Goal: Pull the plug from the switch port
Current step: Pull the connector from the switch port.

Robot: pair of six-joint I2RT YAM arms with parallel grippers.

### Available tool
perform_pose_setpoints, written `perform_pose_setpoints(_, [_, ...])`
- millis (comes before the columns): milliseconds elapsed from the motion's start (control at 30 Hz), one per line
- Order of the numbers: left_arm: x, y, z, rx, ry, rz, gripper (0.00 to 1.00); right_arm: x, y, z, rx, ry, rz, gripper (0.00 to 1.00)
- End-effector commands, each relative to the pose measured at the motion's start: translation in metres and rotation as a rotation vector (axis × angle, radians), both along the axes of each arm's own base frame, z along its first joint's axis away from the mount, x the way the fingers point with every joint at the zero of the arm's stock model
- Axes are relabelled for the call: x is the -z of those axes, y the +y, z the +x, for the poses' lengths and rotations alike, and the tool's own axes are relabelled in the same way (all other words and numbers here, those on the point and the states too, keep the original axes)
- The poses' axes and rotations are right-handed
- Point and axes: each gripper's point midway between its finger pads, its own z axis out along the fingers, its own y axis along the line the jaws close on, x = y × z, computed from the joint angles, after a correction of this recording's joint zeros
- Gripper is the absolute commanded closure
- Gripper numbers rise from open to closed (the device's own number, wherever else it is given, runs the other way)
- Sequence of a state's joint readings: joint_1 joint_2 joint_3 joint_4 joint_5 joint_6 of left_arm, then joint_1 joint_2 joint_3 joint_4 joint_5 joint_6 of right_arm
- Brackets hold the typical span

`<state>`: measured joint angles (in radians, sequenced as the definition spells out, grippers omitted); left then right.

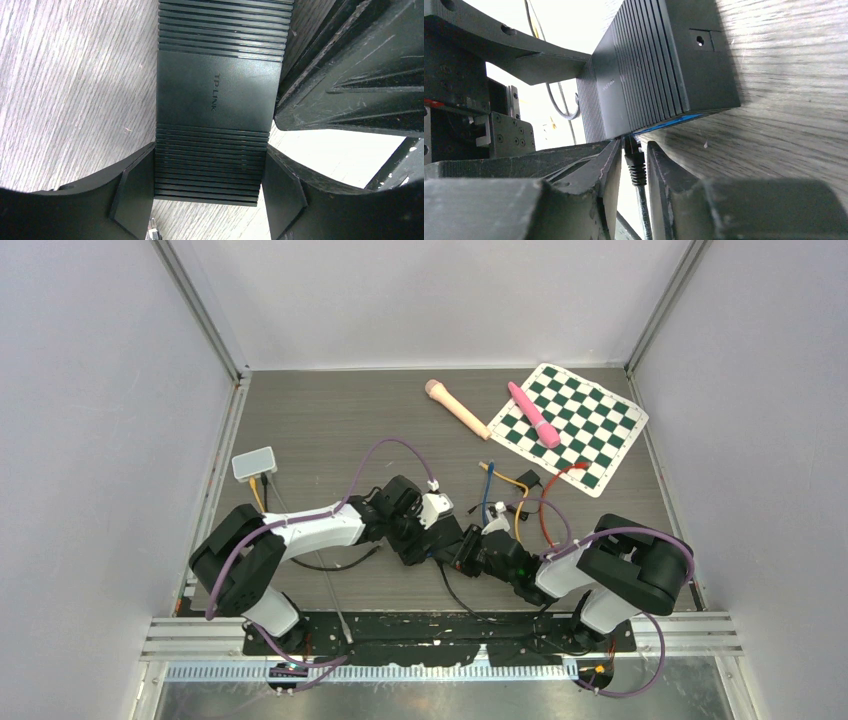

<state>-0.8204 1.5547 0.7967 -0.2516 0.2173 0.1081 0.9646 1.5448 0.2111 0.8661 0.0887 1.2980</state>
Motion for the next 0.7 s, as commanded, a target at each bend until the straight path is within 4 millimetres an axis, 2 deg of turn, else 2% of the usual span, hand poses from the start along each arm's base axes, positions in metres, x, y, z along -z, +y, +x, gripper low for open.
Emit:
perform_pose_setpoints(0, [-0.011, -0.010, -0.001, 0.018, -0.007, -0.061, 0.55, -0.008, 0.004, 0.010, 0.021, -0.035, 0.015, 0.66])
perform_pose_setpoints(33, [-0.011, -0.010, -0.001, 0.019, -0.007, -0.062, 0.56, -0.008, 0.003, 0.011, 0.023, -0.036, 0.013, 0.63])
perform_pose_setpoints(133, [-0.010, -0.010, -0.001, 0.020, -0.006, -0.062, 0.56, -0.010, 0.005, 0.013, 0.024, -0.039, 0.004, 0.61])
perform_pose_setpoints(267, [-0.010, -0.010, -0.001, 0.019, -0.005, -0.062, 0.56, -0.013, 0.004, 0.014, 0.024, -0.050, 0.002, 0.70])
perform_pose_setpoints(500, [-0.010, -0.010, -0.001, 0.015, -0.009, -0.063, 0.56, -0.013, 0.000, 0.011, 0.010, -0.067, -0.022, 0.93])
perform_pose_setpoints(667, [-0.010, -0.009, 0.002, 0.007, -0.017, -0.058, 0.56, -0.013, 0.002, 0.004, -0.073, -0.093, -0.077, 0.95])
